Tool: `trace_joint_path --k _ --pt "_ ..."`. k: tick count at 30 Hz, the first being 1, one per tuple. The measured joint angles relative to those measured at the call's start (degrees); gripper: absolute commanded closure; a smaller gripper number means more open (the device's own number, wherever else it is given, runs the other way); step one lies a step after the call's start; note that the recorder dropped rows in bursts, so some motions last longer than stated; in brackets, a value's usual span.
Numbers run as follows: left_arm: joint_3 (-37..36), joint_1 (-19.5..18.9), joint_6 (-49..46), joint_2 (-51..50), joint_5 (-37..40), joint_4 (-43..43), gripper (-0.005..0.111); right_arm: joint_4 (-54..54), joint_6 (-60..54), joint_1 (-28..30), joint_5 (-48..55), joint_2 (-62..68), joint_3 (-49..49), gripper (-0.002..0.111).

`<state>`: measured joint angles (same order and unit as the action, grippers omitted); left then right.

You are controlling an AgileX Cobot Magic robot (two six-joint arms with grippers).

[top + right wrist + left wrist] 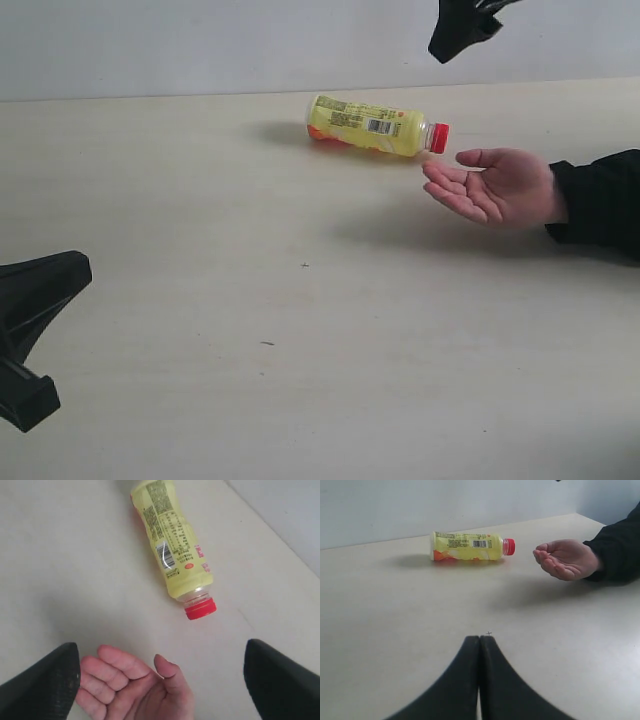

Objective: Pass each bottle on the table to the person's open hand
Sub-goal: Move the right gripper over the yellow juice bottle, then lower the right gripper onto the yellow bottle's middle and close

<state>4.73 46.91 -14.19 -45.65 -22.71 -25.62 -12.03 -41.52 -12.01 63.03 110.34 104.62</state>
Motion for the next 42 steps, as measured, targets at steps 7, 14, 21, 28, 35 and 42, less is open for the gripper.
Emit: trace_joint_path --k 7,14,21,28,35,42 --pt "0.0 0.0 0.0 0.0 0.0 0.0 0.107 2.5 -2.0 -0.1 -2.9 8.0 4.6 0.024" --pt "0.0 0.0 0.0 0.0 0.0 0.0 0.107 1.5 -7.6 -3.2 -9.1 16.1 13.7 0.028" --pt "0.0 0.0 0.0 0.0 0.0 0.0 0.107 1.5 -8.8 -4.8 -10.3 25.4 24.4 0.029" --pt "0.0 0.0 0.0 0.0 0.0 0.0 0.107 1.6 -11.7 -4.8 -9.0 33.4 29.9 0.029" --pt "0.0 0.0 0.1 0.0 0.0 0.0 0.107 2.4 -14.4 -4.8 -9.1 36.4 30.0 0.029" --pt "0.0 0.0 0.1 0.0 0.0 0.0 0.107 2.8 -15.0 -4.8 -9.9 36.8 30.2 0.029"
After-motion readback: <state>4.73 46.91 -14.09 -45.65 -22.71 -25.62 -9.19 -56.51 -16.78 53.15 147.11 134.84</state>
